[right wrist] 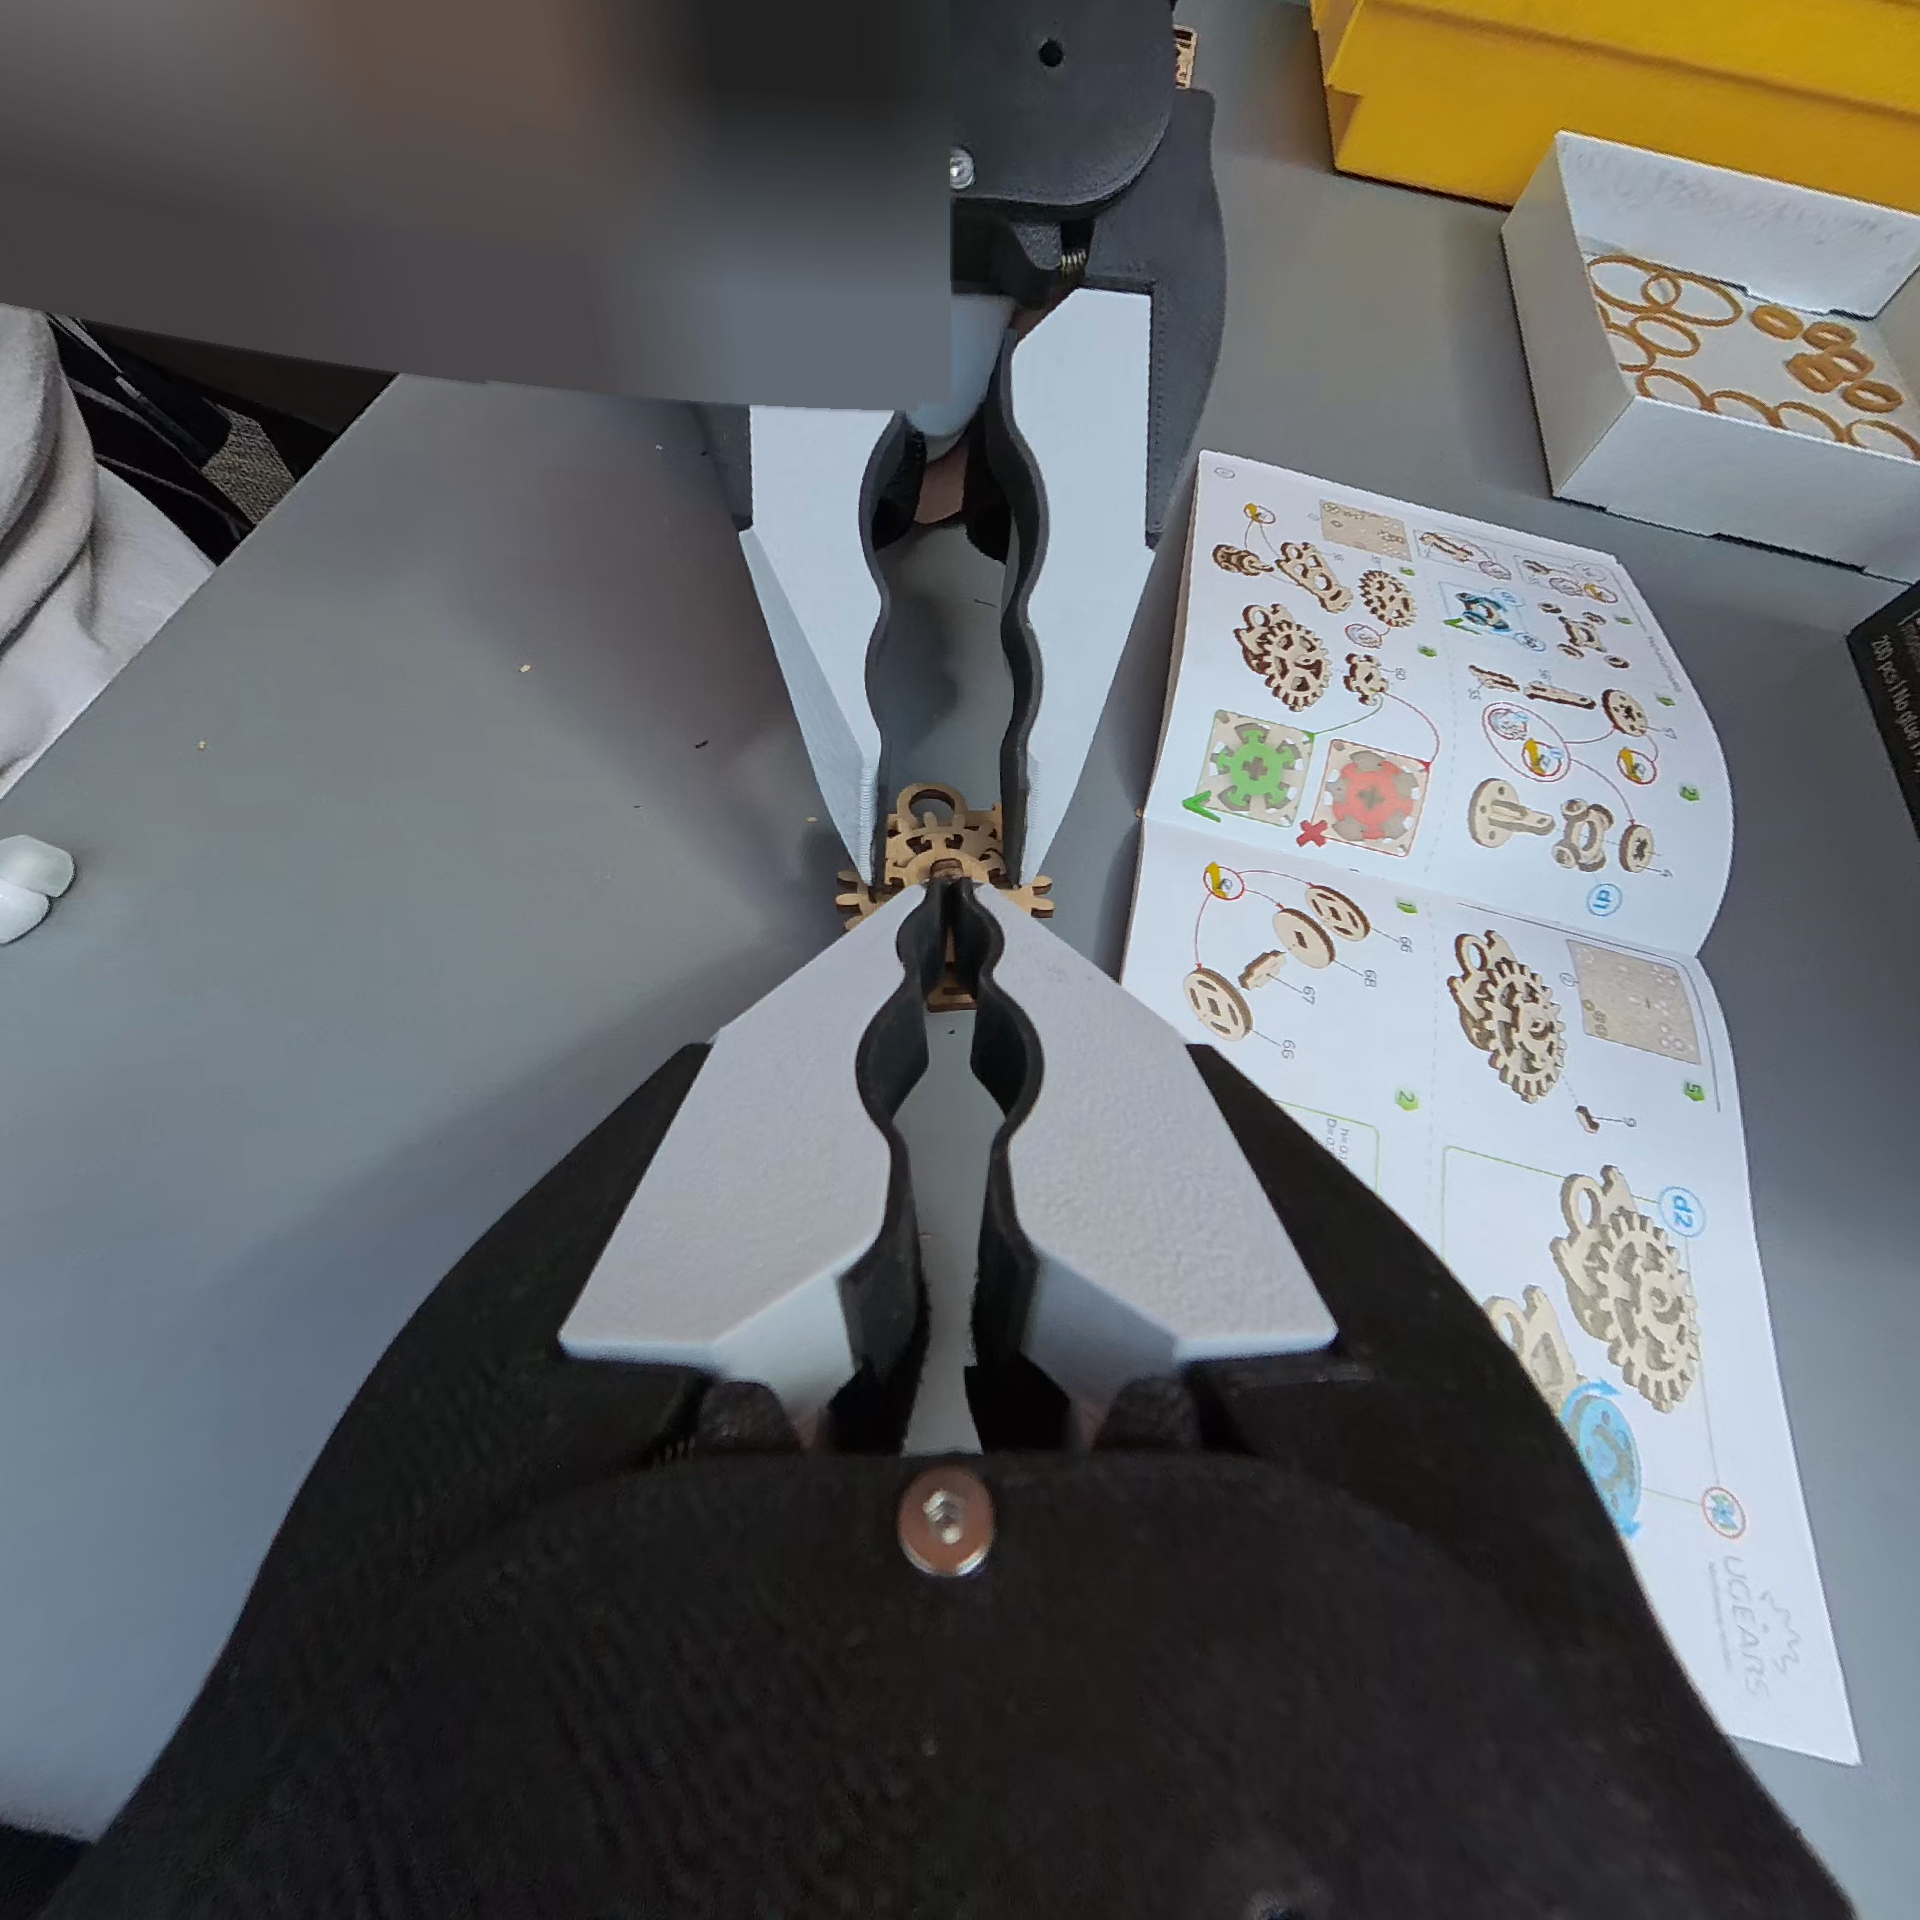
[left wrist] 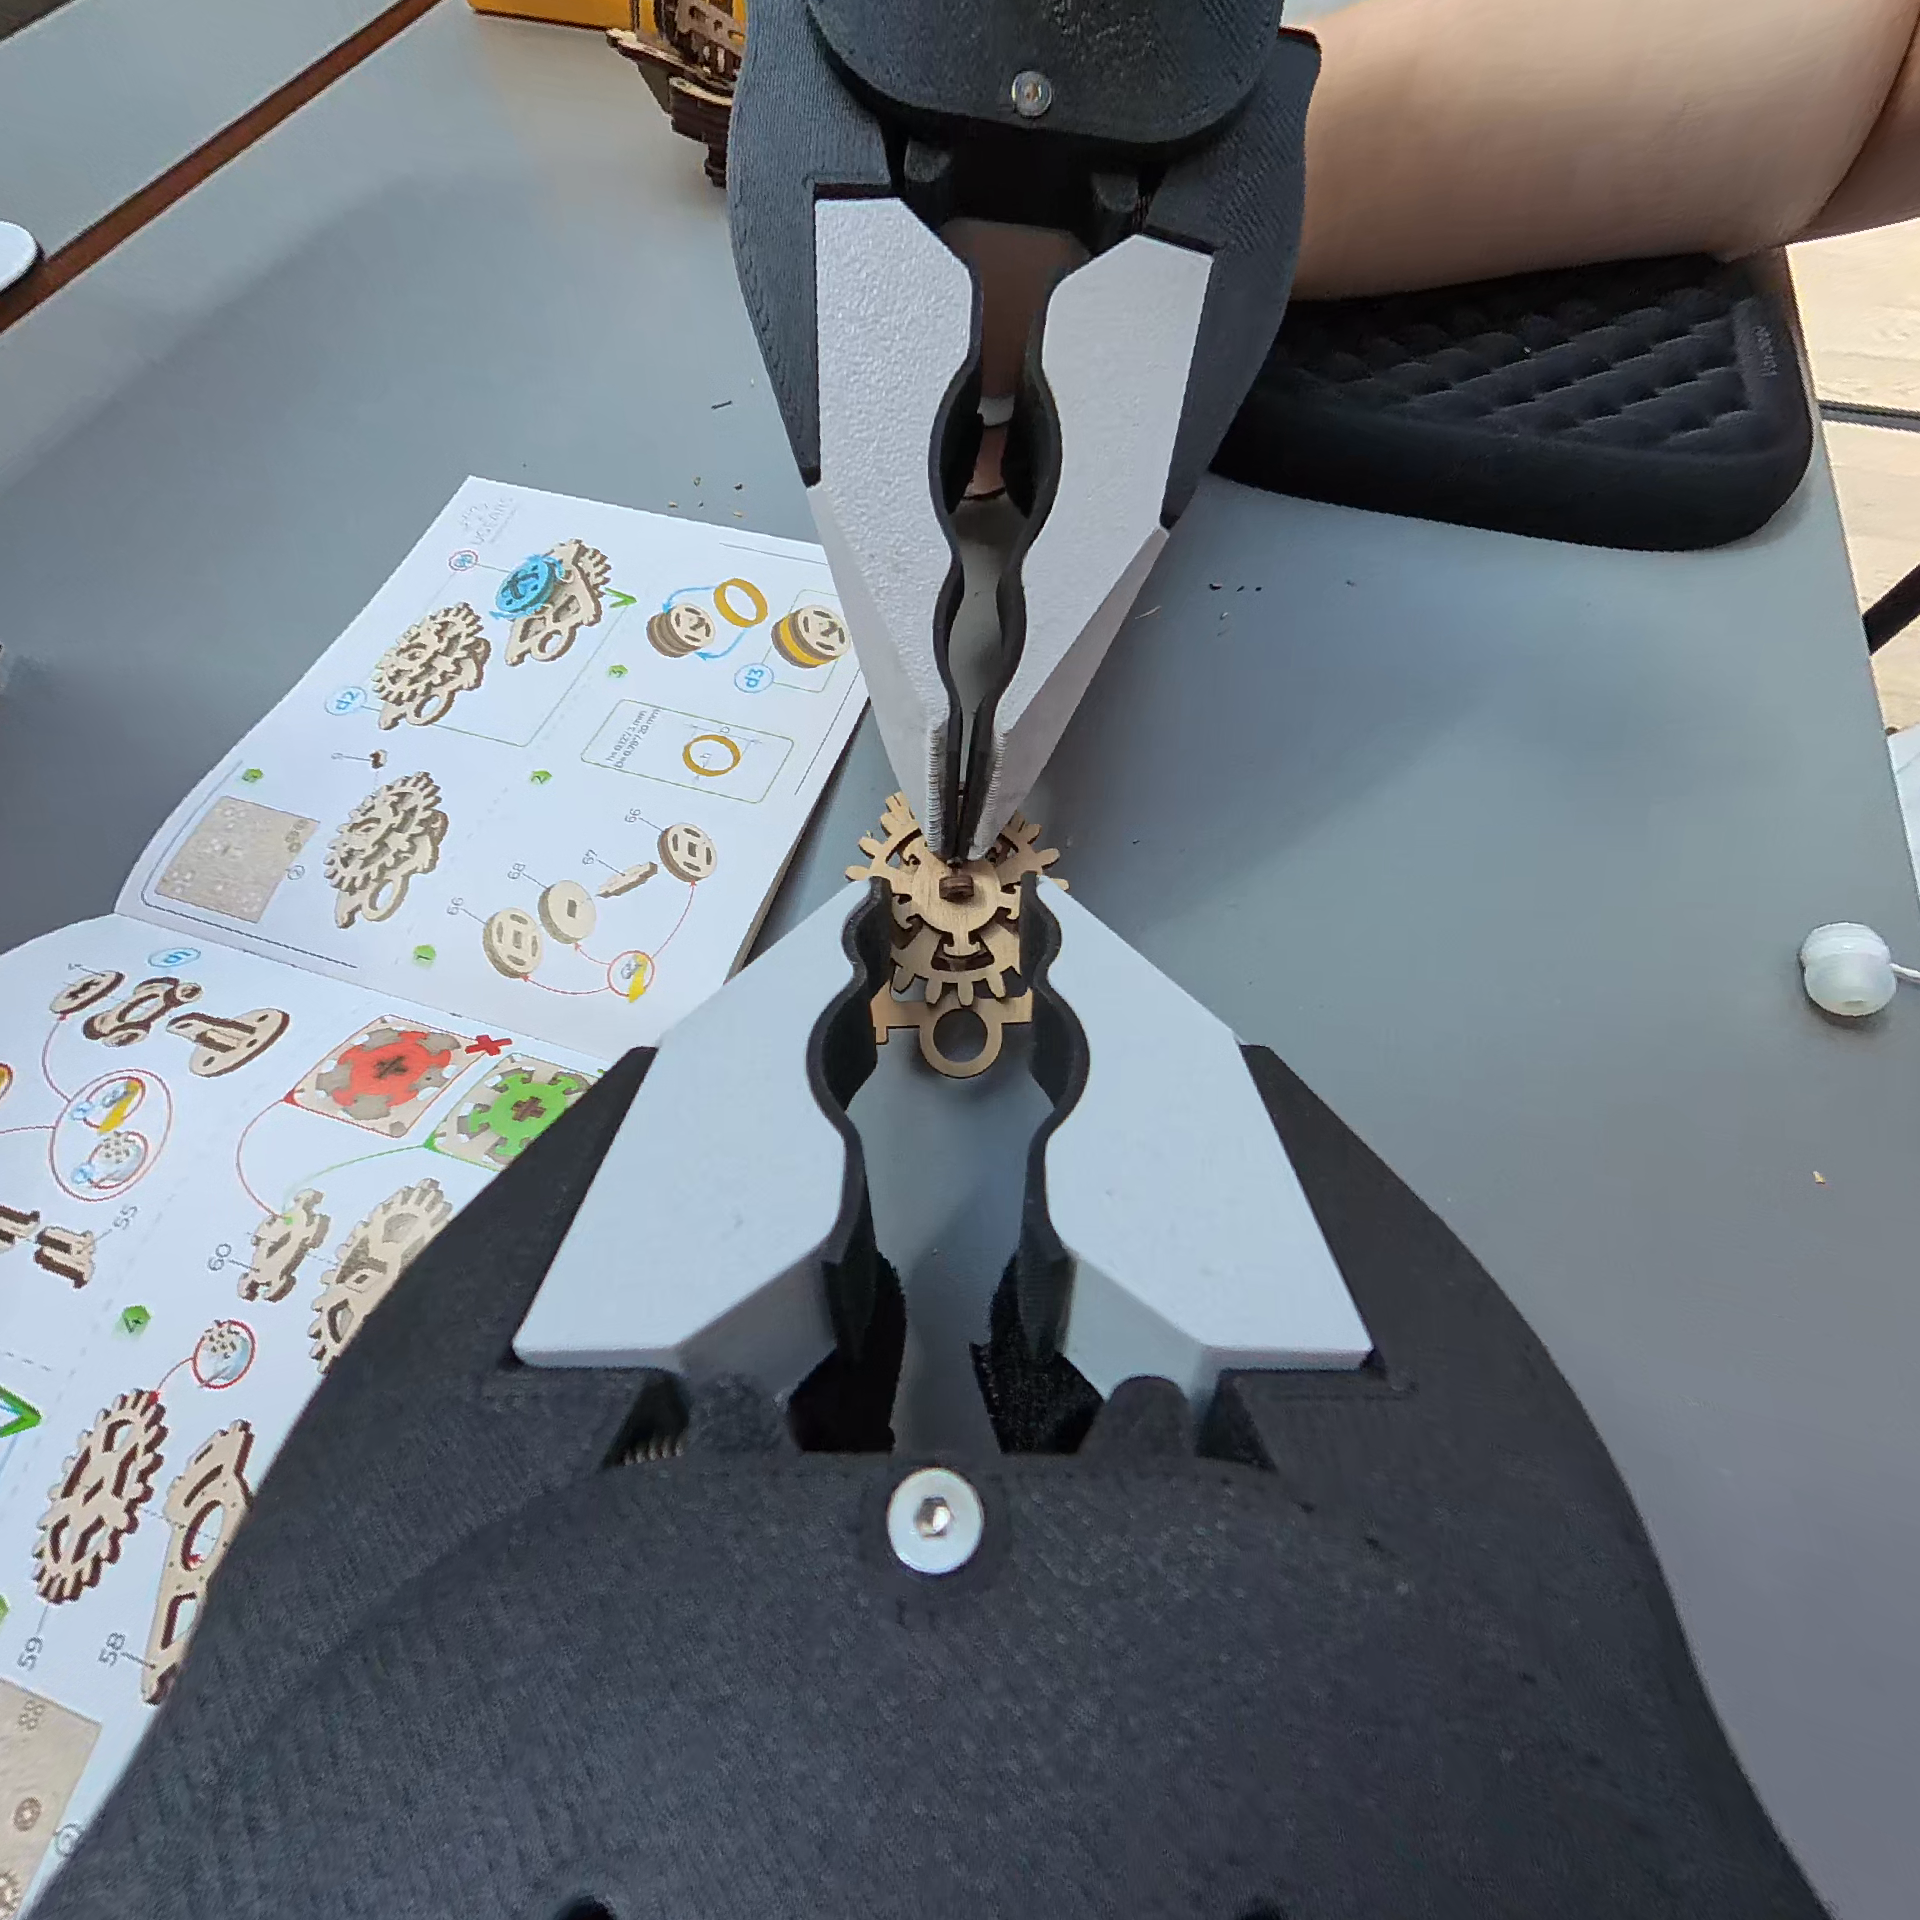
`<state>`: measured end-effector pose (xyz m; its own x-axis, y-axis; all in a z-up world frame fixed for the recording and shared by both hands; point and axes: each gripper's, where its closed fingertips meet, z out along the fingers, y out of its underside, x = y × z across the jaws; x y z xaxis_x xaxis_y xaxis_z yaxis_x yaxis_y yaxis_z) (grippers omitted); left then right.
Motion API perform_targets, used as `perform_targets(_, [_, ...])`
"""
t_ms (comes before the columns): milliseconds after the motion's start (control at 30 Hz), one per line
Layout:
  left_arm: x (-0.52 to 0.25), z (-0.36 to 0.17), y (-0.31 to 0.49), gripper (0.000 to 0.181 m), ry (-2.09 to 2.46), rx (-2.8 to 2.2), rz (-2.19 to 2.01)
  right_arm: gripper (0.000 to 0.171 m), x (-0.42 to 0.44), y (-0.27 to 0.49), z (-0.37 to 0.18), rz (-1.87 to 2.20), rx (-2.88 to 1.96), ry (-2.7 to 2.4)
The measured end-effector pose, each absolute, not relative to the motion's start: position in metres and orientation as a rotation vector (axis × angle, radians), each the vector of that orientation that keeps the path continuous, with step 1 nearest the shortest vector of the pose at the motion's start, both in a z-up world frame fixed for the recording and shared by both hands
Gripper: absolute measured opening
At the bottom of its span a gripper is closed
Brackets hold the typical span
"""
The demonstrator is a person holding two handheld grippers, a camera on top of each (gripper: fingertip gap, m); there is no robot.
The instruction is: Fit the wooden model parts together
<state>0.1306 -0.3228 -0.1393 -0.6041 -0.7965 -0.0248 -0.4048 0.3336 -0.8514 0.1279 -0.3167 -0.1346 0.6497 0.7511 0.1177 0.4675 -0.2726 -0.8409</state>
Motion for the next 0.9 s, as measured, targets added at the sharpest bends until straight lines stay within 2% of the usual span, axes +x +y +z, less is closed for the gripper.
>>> perform_targets(900, [0.129,-0.1397,-0.3277,0.022,2.228,-0.942,-1.145,0.006,0.1275,-0.3201,-0.1331,0.427,-1.879,-1.01])
